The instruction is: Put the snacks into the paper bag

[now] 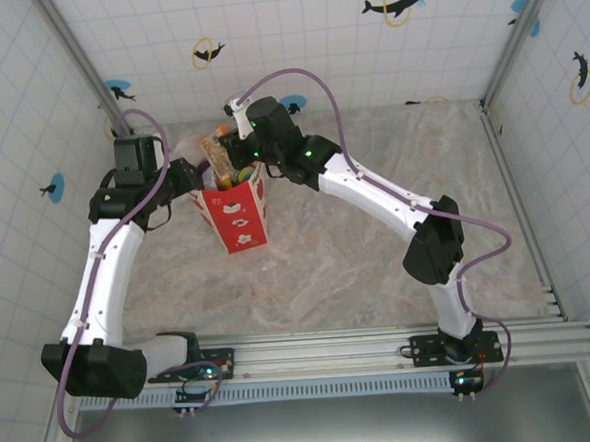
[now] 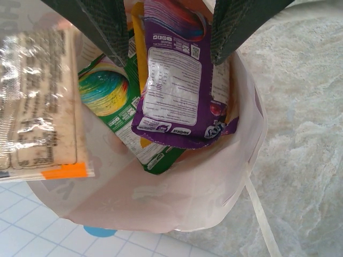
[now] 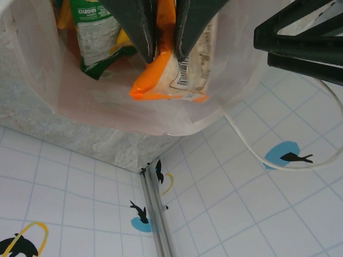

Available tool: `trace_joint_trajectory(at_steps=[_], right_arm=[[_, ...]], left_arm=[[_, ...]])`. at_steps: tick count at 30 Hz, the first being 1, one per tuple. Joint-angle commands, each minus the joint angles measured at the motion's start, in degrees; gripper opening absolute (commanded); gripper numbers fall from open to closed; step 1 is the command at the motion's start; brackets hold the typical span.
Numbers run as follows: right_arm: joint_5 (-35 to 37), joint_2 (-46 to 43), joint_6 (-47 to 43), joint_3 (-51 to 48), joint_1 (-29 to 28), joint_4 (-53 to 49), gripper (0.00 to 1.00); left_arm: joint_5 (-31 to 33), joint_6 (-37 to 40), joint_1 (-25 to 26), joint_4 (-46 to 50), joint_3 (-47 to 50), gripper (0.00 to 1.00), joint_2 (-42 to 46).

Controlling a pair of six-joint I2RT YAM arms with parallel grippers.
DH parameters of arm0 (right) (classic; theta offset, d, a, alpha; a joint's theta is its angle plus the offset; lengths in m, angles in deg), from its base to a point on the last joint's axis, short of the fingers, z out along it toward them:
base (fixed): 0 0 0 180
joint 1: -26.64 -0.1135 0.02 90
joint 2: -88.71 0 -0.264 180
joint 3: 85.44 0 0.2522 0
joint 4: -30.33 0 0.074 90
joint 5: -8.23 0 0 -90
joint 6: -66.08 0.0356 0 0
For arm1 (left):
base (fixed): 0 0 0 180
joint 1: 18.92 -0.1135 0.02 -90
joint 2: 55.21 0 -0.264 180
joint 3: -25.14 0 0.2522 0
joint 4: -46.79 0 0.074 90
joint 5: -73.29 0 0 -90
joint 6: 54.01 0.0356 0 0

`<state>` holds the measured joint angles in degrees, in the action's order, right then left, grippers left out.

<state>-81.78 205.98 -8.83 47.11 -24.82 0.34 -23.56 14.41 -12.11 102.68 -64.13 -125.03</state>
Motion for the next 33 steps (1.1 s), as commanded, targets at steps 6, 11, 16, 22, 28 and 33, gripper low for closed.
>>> trace_joint_trajectory(at_steps=[6,11,16,22,28,33], right_arm=[[0.3,-2.2,-0.2,4.2,-0.2,1.6,0.4],[-1.3,-5.5,0.6,4.0,-0.3,0.9,0.42],[-2.1,-10.8,1.4,0.6,-0.1,0.6,0.43],[-3.3,-17.7,3.0,-7.9,0.8,1.1,0.44],[-3.9,-22.7,5.1,-16.4,1.9,2.7,0.44],[-6.0,-24.9,7.8,-22.1,3.2,6.0,0.44]], left_arm=[[-0.9,0.1,0.2,2.2,-4.6,0.44,1.3],[-1.7,-0.9,0.2,3.5,-8.7,0.45,1.4],[-0.5,-2.3,-0.4,4.0,-11.6,0.5,2.1],[-6.1,-2.8,-6.8,2.9,-12.0,0.53,2.1],[-5.9,-4.8,-9.2,2.0,-11.8,0.61,2.1],[-11.6,-7.7,-13.3,-1.5,-7.1,0.66,2.4]])
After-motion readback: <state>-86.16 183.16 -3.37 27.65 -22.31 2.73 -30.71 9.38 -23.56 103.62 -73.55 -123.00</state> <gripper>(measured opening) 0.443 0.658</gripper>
